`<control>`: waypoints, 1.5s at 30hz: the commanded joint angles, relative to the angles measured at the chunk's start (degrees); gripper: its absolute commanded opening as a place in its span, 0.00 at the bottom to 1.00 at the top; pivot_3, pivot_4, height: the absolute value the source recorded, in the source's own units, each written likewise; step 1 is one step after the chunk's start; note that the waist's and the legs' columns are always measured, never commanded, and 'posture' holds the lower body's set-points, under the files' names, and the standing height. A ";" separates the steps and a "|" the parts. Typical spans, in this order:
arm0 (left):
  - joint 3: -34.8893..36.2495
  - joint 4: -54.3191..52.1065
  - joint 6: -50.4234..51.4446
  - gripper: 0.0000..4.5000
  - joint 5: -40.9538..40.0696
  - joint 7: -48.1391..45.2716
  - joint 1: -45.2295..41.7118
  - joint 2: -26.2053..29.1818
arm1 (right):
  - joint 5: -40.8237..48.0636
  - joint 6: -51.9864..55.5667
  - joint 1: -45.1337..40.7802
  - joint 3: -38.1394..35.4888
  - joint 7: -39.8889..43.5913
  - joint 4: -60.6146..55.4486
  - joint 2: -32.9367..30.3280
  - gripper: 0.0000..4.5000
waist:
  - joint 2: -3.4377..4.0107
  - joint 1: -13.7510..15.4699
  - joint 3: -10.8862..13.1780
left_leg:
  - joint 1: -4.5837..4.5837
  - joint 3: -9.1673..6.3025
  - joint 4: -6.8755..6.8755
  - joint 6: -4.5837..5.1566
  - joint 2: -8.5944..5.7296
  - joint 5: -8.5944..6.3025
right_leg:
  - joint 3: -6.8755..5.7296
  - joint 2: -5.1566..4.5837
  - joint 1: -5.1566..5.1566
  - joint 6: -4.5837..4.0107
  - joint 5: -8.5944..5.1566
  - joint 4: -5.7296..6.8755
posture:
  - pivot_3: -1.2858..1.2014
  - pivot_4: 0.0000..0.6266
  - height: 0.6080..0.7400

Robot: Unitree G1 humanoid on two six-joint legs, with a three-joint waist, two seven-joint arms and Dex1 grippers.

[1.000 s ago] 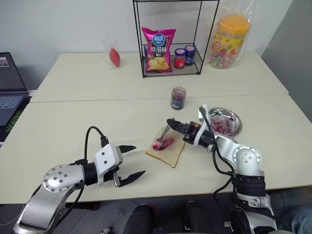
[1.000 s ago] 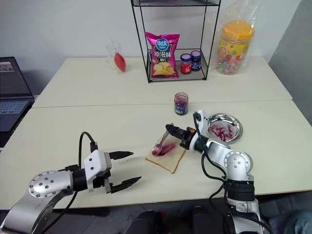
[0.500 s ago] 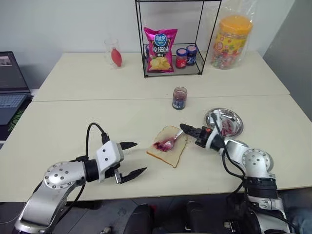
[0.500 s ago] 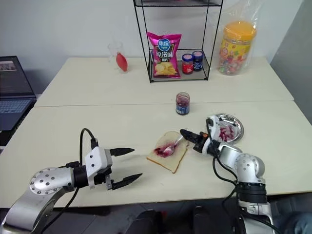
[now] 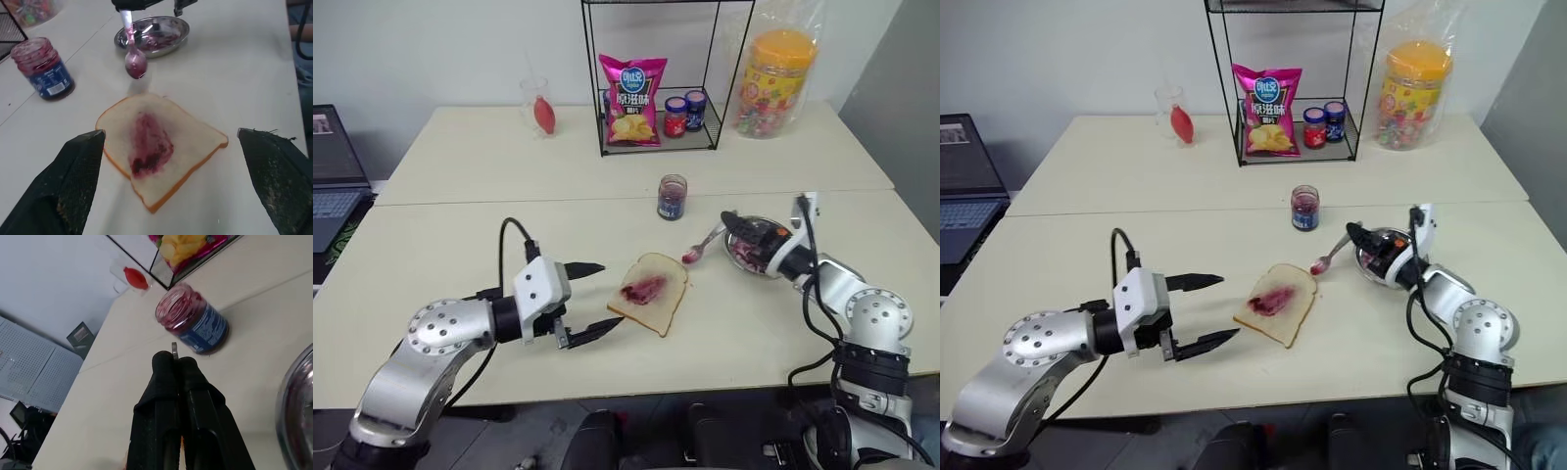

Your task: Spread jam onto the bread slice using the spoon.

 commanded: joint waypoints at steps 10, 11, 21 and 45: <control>-16.06 5.81 9.62 1.00 0.66 2.40 -27.15 -10.09 | -2.24 -12.17 3.95 -11.88 2.72 3.26 -10.49 0.02 | -0.03 0.58 0.02 | 0.00 0.16 -0.03 0.15 -0.02 -0.04 | 0.17 0.31 0.14 0.10 0.19 -0.39 | 0.52 0.24 1.00; -17.37 6.62 9.18 1.00 1.24 1.72 -27.84 -10.56 | -2.40 -12.49 4.14 -12.11 3.08 4.57 -10.77 0.02 | -0.03 0.46 0.02 | 0.00 0.17 -0.04 0.15 0.02 -0.04 | 0.18 0.34 0.13 0.06 0.21 -0.40 | 0.52 0.24 1.00; -23.34 11.81 8.98 1.00 5.34 0.99 -33.89 -15.38 | -5.96 -15.88 1.43 -10.66 7.44 17.65 -12.12 0.02 | 0.00 0.35 0.03 | 0.00 0.20 0.06 0.16 0.05 -0.04 | 0.22 0.43 0.16 0.18 0.24 -0.41 | 0.52 0.24 1.00; -26.05 17.78 6.40 1.00 11.66 1.78 -37.76 -22.96 | -28.74 -32.48 6.86 3.68 18.20 19.82 -17.43 0.74 | 0.01 0.41 0.02 | 0.00 0.19 0.06 0.16 0.04 -0.04 | 0.22 0.44 0.16 -0.07 0.41 -0.42 | 0.52 0.24 1.00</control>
